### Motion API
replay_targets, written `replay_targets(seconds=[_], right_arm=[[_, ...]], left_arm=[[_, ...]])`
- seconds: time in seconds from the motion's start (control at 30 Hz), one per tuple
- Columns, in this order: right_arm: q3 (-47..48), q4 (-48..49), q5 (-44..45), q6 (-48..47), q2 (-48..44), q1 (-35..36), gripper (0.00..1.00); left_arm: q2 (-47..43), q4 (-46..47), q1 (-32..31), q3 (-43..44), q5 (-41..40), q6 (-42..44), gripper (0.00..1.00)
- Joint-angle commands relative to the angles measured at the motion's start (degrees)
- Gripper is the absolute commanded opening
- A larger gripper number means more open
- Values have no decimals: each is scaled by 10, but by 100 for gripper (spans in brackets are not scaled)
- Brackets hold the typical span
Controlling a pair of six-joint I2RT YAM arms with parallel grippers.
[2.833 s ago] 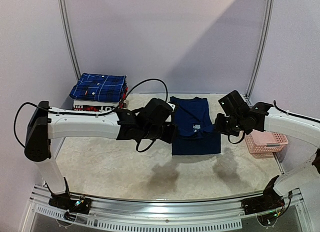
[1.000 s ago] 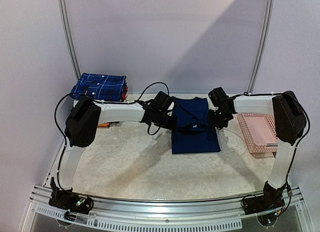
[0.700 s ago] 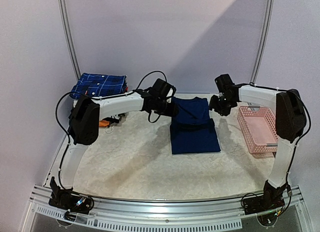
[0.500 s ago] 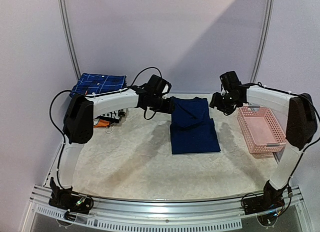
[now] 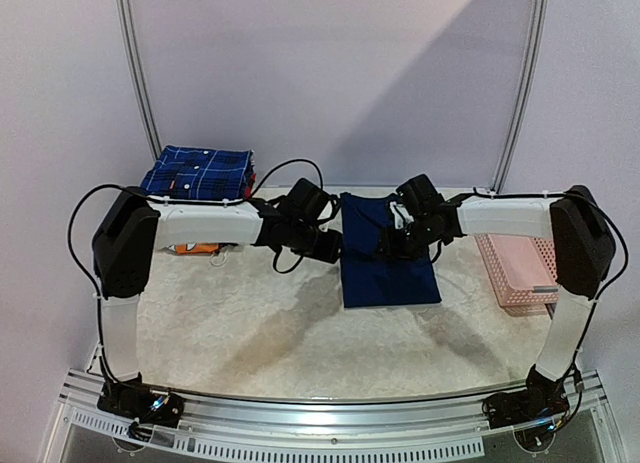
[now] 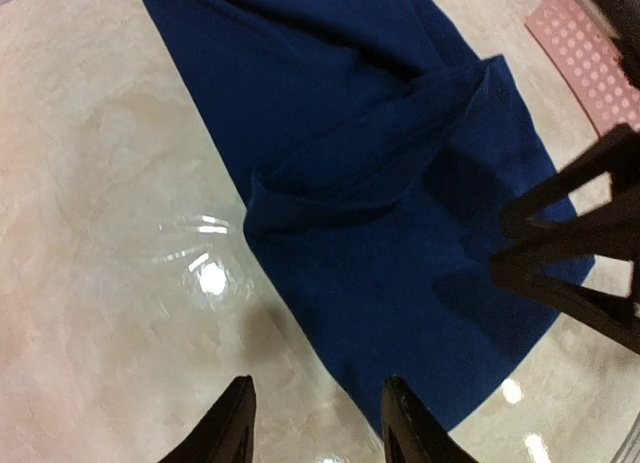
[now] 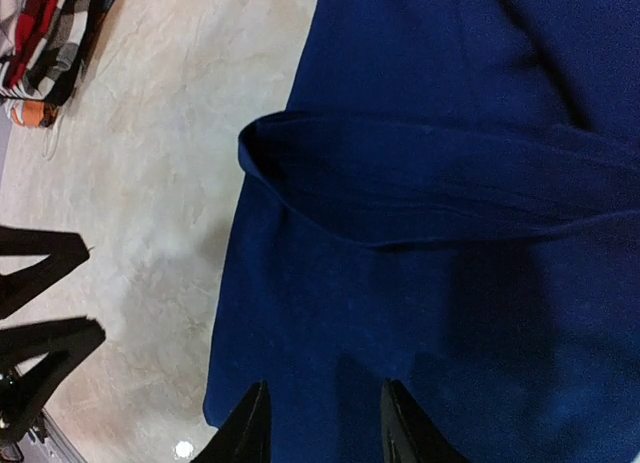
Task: Fold and stack the mixed laundry pile
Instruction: Smooth out the 2/3-rectangle-folded T-shirt at the center of the board.
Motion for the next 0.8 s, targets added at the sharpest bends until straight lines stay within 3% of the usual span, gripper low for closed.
replay_targets(seconds=[0.0,0.27,0.77], right_arm=[[39,19,-50,-7,62,15,35],[123,-20,-29,-18,154,16,26],[383,-133,-11,-46,307,-33,26]], left_arm=[[-60,48,-8,-69,-15,-17,44],[-105,77,-20,-150,-23,-20,44],[-135,72,-62,-177,-62,25,47]])
